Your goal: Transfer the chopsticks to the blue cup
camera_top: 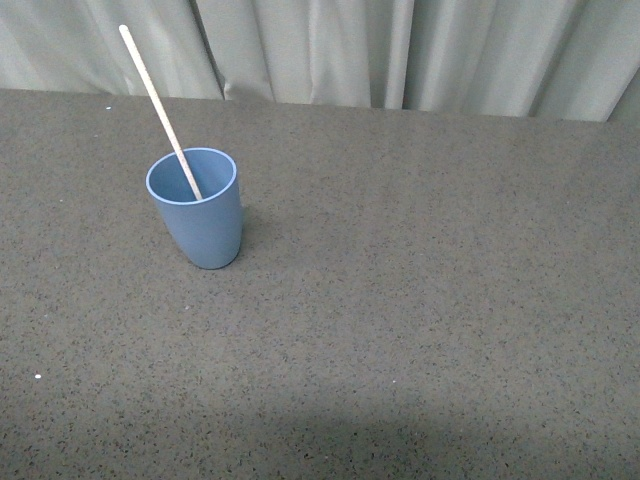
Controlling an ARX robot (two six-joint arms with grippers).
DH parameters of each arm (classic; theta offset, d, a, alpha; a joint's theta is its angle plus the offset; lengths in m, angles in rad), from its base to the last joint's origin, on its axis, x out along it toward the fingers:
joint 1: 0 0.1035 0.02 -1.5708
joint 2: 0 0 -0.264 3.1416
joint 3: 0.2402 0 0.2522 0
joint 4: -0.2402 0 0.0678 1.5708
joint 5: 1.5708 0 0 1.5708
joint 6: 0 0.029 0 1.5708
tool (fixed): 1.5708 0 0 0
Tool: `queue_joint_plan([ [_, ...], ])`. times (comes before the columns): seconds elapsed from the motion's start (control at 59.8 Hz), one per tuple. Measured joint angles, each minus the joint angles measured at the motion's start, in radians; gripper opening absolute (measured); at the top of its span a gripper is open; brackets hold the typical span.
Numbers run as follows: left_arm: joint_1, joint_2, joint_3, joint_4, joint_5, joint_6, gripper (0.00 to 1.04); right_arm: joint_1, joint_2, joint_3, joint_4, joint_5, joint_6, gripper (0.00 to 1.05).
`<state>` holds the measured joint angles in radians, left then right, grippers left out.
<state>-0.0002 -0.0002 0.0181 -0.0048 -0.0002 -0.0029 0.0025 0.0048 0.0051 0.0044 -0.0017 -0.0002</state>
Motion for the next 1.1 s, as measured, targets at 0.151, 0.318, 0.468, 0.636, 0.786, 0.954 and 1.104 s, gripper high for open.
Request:
queue_joint_plan([
  [0.151, 0.000, 0.000, 0.000, 0.000, 0.000, 0.000, 0.98, 0.000, 0.000, 0.000, -0.003, 0.000, -0.001, 0.01],
  [0.318, 0.000, 0.000, 0.000, 0.000, 0.000, 0.000, 0.98, 0.000, 0.000, 0.000, -0.003, 0.000, -0.001, 0.28],
  [0.468, 0.000, 0.000, 0.000, 0.000, 0.000, 0.000, 0.98, 0.000, 0.000, 0.000, -0.003, 0.000, -0.001, 0.57],
  [0.636, 0.000, 0.000, 0.000, 0.000, 0.000, 0.000, 0.98, 0.000, 0.000, 0.000, -0.003, 0.000, -0.001, 0.85],
  [0.786, 0.000, 0.000, 0.000, 0.000, 0.000, 0.000, 0.98, 0.000, 0.000, 0.000, -0.003, 0.000, 0.000, 0.95],
  [0.954, 0.000, 0.000, 0.000, 0.000, 0.000, 0.000, 0.98, 0.000, 0.000, 0.000, -0.003, 0.000, 0.000, 0.95],
  [1.104, 0.000, 0.000, 0.000, 0.000, 0.000, 0.000, 0.98, 0.000, 0.000, 0.000, -0.003, 0.000, 0.000, 0.95],
])
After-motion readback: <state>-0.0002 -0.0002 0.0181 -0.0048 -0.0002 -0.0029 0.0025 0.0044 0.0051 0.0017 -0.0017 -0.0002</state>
